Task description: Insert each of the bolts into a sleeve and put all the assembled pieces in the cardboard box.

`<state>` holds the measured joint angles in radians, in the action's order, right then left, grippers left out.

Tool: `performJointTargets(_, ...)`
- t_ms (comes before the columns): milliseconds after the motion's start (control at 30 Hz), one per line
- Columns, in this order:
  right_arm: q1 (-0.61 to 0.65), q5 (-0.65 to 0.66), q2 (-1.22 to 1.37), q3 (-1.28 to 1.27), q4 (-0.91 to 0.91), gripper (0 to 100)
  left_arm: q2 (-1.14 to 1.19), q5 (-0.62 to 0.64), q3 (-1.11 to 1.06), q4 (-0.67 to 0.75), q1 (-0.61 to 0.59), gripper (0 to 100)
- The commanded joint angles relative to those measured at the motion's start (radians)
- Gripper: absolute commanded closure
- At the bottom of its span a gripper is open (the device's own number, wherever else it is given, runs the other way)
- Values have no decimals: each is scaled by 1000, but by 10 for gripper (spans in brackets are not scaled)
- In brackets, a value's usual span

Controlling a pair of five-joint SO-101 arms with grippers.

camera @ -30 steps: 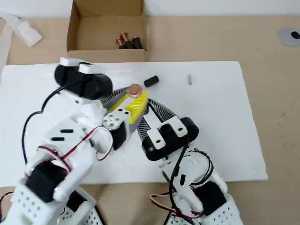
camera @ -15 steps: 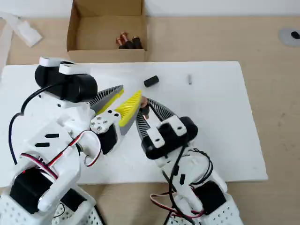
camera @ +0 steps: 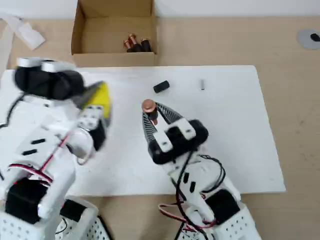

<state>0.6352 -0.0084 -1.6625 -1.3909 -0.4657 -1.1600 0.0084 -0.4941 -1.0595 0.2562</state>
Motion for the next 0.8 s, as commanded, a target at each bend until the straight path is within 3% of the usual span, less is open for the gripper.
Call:
performJointTargets(0, -45, 9, 165, 180, 60, 986, 24, -15, 91, -110, -97, 994)
performJointTargets(200, -65, 15, 501, 461, 57, 986, 182, -20, 238, -356, -103, 994)
performJointTargets(300, -65, 106, 688, 642, 12, 988, 283, -49, 322, -420, -157, 995)
performJointTargets(533, -77, 124, 1138, 1122, -141, 988, 544, -77, 512, -428, -430, 994)
performJointTargets(767, -139, 124, 1587, 1521, -153, 988, 866, -120, 651, -313, -499, 994)
